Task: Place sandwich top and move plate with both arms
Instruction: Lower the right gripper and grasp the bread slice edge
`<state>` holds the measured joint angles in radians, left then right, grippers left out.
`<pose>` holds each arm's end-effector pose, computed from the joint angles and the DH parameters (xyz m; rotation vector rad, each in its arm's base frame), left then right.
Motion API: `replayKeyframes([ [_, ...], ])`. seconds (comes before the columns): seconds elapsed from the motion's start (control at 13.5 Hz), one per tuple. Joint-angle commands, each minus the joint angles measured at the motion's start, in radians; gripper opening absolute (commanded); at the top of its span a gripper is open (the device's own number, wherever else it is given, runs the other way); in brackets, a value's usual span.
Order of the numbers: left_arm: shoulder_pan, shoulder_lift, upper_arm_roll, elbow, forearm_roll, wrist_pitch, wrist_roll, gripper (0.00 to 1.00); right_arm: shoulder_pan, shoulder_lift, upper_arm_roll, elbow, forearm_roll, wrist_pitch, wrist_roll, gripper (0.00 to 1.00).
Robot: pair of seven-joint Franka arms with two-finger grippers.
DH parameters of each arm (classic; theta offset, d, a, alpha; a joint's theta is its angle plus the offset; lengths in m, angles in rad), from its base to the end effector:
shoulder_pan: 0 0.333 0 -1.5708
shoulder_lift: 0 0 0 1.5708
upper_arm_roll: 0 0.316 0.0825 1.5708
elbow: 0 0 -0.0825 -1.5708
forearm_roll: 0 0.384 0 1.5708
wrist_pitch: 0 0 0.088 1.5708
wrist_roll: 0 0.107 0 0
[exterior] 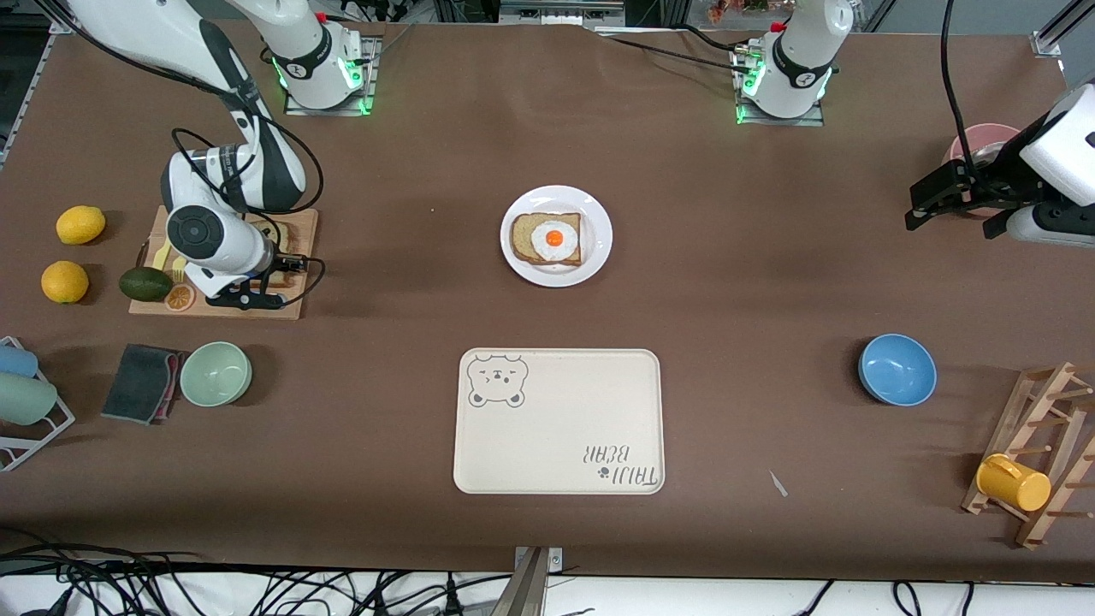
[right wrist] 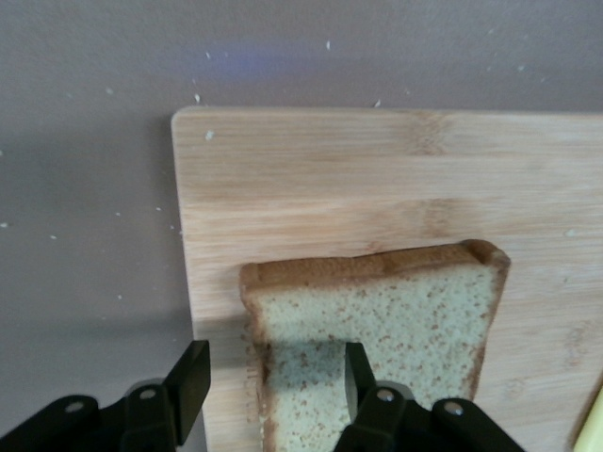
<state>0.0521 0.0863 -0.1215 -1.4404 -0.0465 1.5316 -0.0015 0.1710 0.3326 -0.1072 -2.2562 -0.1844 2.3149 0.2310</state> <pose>0.5762 -0.0418 0.6340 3.0827 -0.1070 0.0055 0.5086 0.0272 0.1957 2.9275 -0.0327 -0.3657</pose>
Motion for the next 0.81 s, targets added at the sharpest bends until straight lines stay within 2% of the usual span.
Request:
replayKeyframes([
  [0.0,0.003,-0.002,-0.001,0.017,0.016,-0.016,0.005,1.00,-0.010,0.005,0.001,-0.008,-0.024,-0.003,0.019,0.57],
  [0.15,0.003,-0.002,-0.001,0.015,0.016,-0.018,0.006,1.00,-0.011,0.008,0.001,-0.008,-0.024,-0.009,0.011,0.50],
  [0.22,0.003,-0.002,-0.001,0.017,0.017,-0.021,0.006,1.00,-0.011,0.015,0.001,-0.008,-0.024,-0.011,0.007,0.41],
  [0.37,0.003,-0.003,-0.001,0.015,0.017,-0.024,0.006,1.00,-0.011,0.019,0.001,-0.006,-0.024,-0.012,0.008,0.09],
  [0.44,0.003,-0.002,-0.001,0.015,0.017,-0.024,0.006,1.00,-0.011,0.023,0.003,-0.006,-0.023,-0.023,0.014,0.00],
  [0.59,0.003,-0.002,-0.001,0.017,0.016,-0.024,0.006,1.00,-0.011,0.058,0.003,-0.003,-0.023,-0.016,0.016,0.00],
  [0.74,0.003,-0.003,-0.003,0.017,0.016,-0.024,0.006,1.00,-0.010,0.045,0.003,0.004,-0.023,-0.029,0.005,0.00],
])
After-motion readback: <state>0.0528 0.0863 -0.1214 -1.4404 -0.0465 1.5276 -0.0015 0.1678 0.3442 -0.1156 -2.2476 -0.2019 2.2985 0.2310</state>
